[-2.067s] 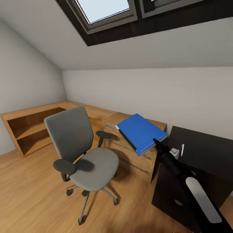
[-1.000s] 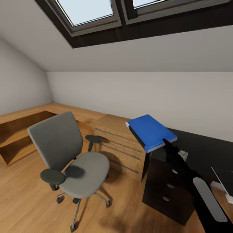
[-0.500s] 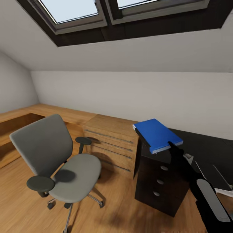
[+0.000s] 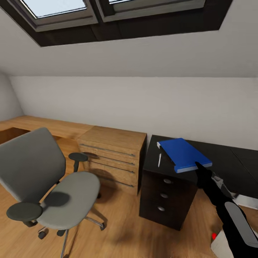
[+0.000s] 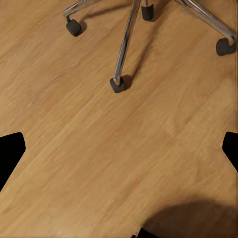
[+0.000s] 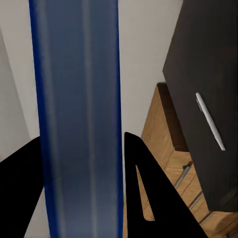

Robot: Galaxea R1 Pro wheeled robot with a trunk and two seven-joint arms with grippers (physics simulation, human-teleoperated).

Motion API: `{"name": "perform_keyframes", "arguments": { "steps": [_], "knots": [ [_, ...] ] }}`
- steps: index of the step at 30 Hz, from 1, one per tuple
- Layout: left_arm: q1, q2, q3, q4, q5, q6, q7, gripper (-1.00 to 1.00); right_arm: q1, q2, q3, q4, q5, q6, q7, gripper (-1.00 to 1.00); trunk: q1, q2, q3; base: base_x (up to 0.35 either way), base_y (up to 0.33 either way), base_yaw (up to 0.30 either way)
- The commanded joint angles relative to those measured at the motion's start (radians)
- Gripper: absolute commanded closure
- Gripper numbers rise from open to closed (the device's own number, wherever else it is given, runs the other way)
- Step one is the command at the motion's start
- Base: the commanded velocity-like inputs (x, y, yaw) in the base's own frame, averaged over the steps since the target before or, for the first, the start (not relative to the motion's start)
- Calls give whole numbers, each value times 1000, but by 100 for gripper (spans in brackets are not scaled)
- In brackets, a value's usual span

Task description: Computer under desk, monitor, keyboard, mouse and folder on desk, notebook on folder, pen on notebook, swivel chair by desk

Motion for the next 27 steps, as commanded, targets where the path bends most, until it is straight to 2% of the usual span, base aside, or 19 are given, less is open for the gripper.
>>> {"name": "perform_keyframes", "arguments": {
  "steps": [1,21,27],
  "knots": [
    [0,1,-9,0,3,-2,6,-100,-1,0,-2,2,-8,5,-2,100,0,-1,-2,0,-11,-210],
    [0,3,-8,0,4,-2,8,-100,-1,-2,-7,1,-7,-24,0,100,0,-1,-25,3,-1,-219],
    [0,3,-8,0,4,-2,8,-100,-1,-3,-26,1,-8,-24,0,100,0,-1,-31,257,-135,-245]
  ]
}}
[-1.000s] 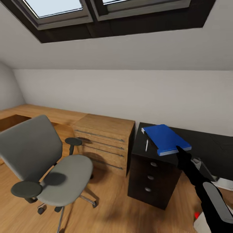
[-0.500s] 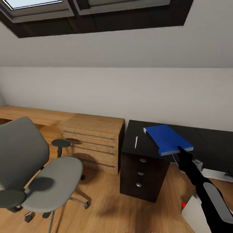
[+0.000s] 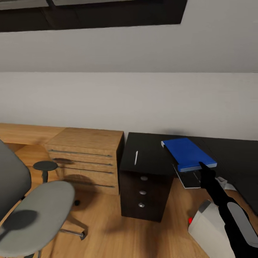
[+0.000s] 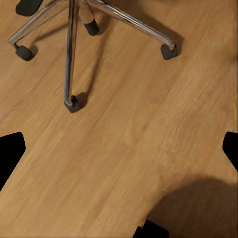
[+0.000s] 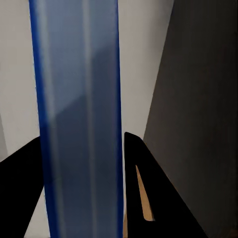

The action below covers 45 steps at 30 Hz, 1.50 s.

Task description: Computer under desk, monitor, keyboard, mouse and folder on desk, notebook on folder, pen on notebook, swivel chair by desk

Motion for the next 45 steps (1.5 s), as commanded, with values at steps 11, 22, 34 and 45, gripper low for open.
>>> {"name": "perform_keyframes", "arguments": {
  "steps": [11,22,34,45],
  "knots": [
    [0,1,-8,0,6,-1,6,-100,-1,0,-4,0,-5,5,1,100,0,-1,-11,50,-70,-259],
    [0,1,-8,0,6,1,6,-100,-1,-1,-3,0,-4,-8,2,100,0,-1,-19,0,-55,-271],
    [0,1,-8,0,6,-1,6,-100,-1,0,-2,1,-2,-17,1,100,0,-1,-27,0,-64,-271],
    [0,1,-8,0,6,-1,6,-100,-1,0,-1,1,-2,-17,0,100,0,-1,-34,0,-1,-271]
  ]
}}
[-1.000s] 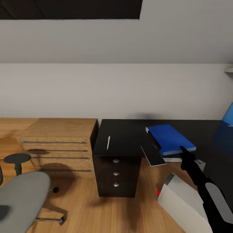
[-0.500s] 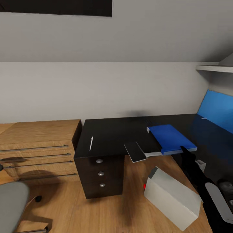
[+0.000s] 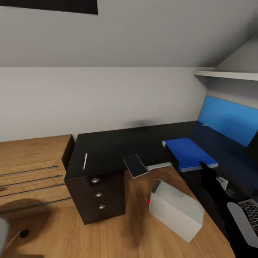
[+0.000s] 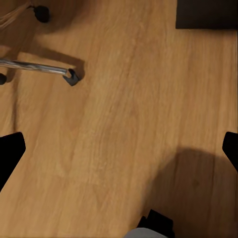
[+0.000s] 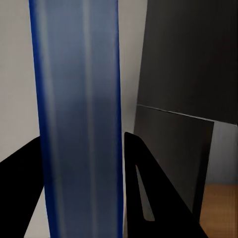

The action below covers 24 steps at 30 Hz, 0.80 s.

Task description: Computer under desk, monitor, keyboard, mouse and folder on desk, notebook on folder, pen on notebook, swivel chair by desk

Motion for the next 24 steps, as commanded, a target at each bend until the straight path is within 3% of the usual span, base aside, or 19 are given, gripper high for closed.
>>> {"name": "perform_keyframes", "arguments": {
  "steps": [1,8,24],
  "knots": [
    [0,0,-9,0,6,-2,6,-100,-1,0,-1,0,-8,5,-1,100,0,-1,-2,0,0,-271],
    [0,0,-9,0,6,-2,6,-100,-1,1,10,-5,-11,8,-4,100,0,-1,-5,0,0,-201],
    [0,0,-9,0,6,-2,6,-100,-1,4,8,-33,-22,18,6,100,0,-1,-6,0,0,-9]
  ]
}}
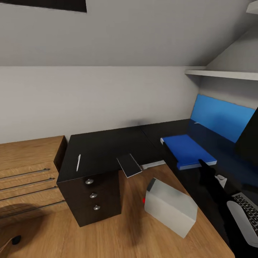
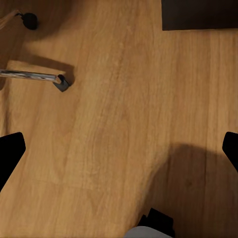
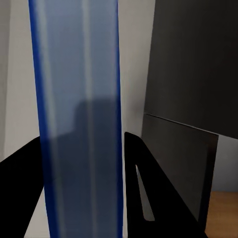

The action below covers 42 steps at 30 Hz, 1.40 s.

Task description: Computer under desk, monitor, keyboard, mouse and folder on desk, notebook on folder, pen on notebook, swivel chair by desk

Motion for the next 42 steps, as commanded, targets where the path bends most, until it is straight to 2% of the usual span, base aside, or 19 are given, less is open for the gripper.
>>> {"name": "perform_keyframes", "arguments": {
  "steps": [1,13,17,19,20,21,24,26,28,30,33,36,39,41,42],
  "knots": [
    [-1,0,-9,0,5,-2,6,-100,-1,0,-2,0,-8,5,-1,100,0,0,-1,0,0,0],
    [-1,0,-9,0,5,-2,6,-100,-1,2,3,-13,-7,-10,-8,100,0,0,-1,0,0,0],
    [-1,0,-9,0,5,-2,6,-100,-1,3,8,-11,-5,-51,-8,100,0,0,-1,0,0,0],
    [-1,-1,-9,0,5,-2,6,-100,-1,4,25,-9,-4,-86,-8,100,0,0,-1,0,0,0],
    [-1,-1,-9,0,5,-2,6,-100,-1,4,44,-4,-4,-114,-8,100,0,0,-1,0,0,0],
    [-1,-1,-9,0,5,-2,6,-100,-3,4,88,3,-3,-182,-8,100,0,0,-1,0,0,0],
    [-1,-1,-9,0,5,-2,6,-100,-12,4,170,12,-3,-279,-17,100,0,0,-1,0,0,0],
    [-1,-1,-9,0,5,-1,6,-100,-45,6,217,45,-3,-338,-39,100,0,0,-1,0,0,0],
    [-1,-1,-9,0,5,-1,5,-100,-91,22,236,90,-3,-389,-55,100,0,0,-1,0,0,0],
    [-1,-2,-8,0,5,-2,5,-100,-201,83,249,213,-1,-474,-71,100,0,0,-1,0,0,0],
    [-1,-4,-8,0,4,-2,5,-100,-274,108,253,303,3,-525,-75,100,0,0,-1,0,0,0],
    [-1,-4,-7,0,4,-2,5,-100,-304,125,255,355,19,-582,-76,100,0,0,-1,0,0,0],
    [-1,-4,-7,0,4,-2,4,-100,-321,179,259,391,78,-698,-76,100,0,0,-1,0,0,0],
    [-1,-4,-7,0,4,-2,4,-100,-324,210,257,397,123,-749,-76,100,0,0,-1,0,0,0],
    [-1,-4,-7,0,4,-2,4,-100,-324,216,257,398,133,-758,-76,100,0,0,-1,0,0,0]
  ]
}}
